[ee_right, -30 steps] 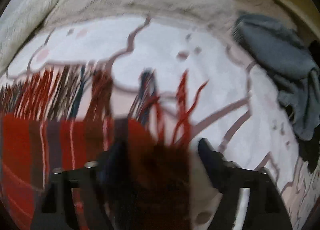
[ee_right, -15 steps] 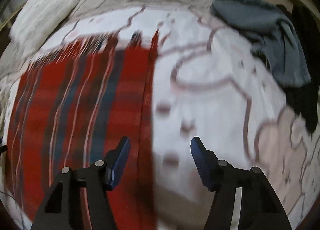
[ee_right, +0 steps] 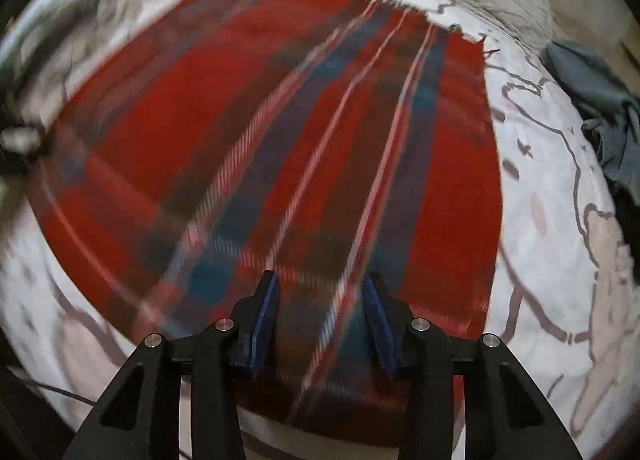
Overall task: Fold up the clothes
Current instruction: 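Open both grippers and release the scarf lying flat on the duvet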
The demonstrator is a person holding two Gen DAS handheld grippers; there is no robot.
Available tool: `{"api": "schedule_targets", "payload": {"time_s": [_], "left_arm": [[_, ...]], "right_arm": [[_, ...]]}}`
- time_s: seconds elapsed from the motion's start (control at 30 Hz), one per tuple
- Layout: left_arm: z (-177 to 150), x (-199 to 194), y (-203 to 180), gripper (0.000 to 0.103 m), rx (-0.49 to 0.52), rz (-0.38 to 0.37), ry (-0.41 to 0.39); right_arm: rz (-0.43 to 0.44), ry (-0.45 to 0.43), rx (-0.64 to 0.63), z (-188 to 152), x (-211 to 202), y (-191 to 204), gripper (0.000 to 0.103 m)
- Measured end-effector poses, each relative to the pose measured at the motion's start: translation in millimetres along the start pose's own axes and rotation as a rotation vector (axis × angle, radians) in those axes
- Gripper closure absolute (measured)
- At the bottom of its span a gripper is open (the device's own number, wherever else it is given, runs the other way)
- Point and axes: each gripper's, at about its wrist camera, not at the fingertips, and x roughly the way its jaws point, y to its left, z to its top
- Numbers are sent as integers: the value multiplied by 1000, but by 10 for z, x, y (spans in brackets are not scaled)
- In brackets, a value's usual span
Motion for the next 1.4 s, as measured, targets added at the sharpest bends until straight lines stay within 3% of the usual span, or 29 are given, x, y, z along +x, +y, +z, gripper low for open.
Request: {"api": "schedule_targets", "payload": {"time_s": [0.1, 0.23, 0.33, 0.43, 0.57, 0.67, 0.77, 0.83, 0.9, 1.07, 1.23, 1.4], "left_arm": [[-154, -40, 49, 32, 2, 11, 0], [-268, -124, 173, 33, -1, 33, -10], [-372, -290, 385, 35, -41, 40, -79], [-324, -592, 437, 35, -64, -67, -219], [-129, -850, -57, 35, -30, -182, -329], [121, -750, -495, 35, -22, -282, -294], [211, -604, -856, 35, -11, -348, -244], [186, -504, -1071, 35, 41, -325, -212], [118, -385, -1092, 34, 86, -285, -195], [-61, -244, -654, 31, -4, -317, -181], [-281, -247, -353, 31, -22, -221, -169], [-472, -216, 81, 29, -70, -146, -132]], "right_arm": [[-5, -38, 41, -242, -4, -121, 58], [65, 41, 217, -394, 22, -432, 30], [37, 70, 139, -451, -32, -407, 30], [-3, 35, 120, -400, -199, -307, 31], [66, -103, 57, -80, -412, 108, 31], [111, -179, -3, 174, -442, 519, 31], [157, -195, -9, 337, -320, 788, 31], [180, -189, 18, 348, -178, 870, 31], [149, -163, 34, 295, -44, 887, 31], [39, -155, 79, -62, 21, 471, 31], [-24, -86, 228, -341, 7, -139, 31], [-96, 5, 228, -511, -39, -445, 29]]}}
